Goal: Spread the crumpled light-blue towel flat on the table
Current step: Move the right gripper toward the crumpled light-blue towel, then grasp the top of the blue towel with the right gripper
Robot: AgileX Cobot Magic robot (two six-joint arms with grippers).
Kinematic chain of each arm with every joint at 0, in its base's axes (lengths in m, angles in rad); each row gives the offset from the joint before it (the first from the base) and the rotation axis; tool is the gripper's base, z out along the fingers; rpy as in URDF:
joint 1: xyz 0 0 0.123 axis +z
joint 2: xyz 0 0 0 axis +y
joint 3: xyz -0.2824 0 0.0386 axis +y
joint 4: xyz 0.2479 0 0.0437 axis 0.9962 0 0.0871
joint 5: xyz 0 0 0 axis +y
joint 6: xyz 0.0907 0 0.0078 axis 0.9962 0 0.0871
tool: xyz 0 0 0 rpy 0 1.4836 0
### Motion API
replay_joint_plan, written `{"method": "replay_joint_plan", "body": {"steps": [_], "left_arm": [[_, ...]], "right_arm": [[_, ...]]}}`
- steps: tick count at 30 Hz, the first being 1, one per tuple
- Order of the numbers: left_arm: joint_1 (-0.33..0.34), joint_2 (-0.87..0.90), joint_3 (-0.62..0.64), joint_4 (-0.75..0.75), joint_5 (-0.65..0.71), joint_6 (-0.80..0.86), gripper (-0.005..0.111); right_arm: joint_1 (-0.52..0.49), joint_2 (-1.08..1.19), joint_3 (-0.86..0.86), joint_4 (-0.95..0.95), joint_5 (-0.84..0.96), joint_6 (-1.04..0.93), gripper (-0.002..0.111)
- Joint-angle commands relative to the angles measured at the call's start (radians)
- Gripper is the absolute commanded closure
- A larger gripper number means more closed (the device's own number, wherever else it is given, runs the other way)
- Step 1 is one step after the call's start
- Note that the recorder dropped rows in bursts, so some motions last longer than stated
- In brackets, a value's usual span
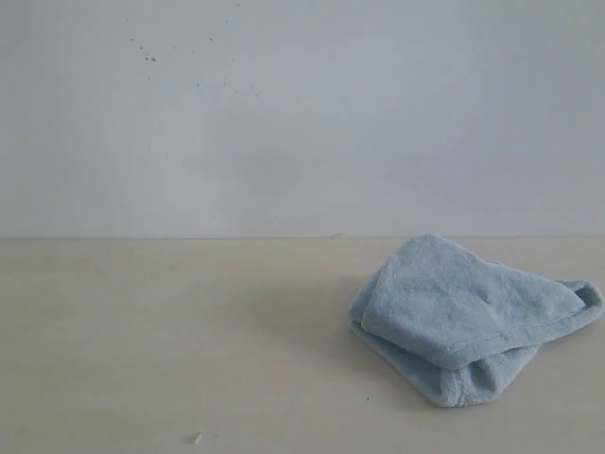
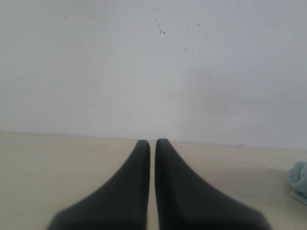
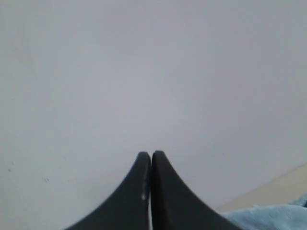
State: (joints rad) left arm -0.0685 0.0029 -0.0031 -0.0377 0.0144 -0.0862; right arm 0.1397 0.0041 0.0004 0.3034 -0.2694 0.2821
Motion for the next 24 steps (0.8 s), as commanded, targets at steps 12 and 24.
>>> {"method": "replay_joint_plan", "body": {"steps": [12,24], "left_arm": [[0.002,-0.003,0.003,-0.007,0.0,0.002,0.103],[0.002,-0.003,0.003,-0.007,0.0,0.002,0.103]], "right_arm": [[-0.005,0.897,-0.693,-0.069,0.486,-0.416,0.108],[-0.151,1.591,-1.068,-0.062,0.677,-0.542,0.057]]}}
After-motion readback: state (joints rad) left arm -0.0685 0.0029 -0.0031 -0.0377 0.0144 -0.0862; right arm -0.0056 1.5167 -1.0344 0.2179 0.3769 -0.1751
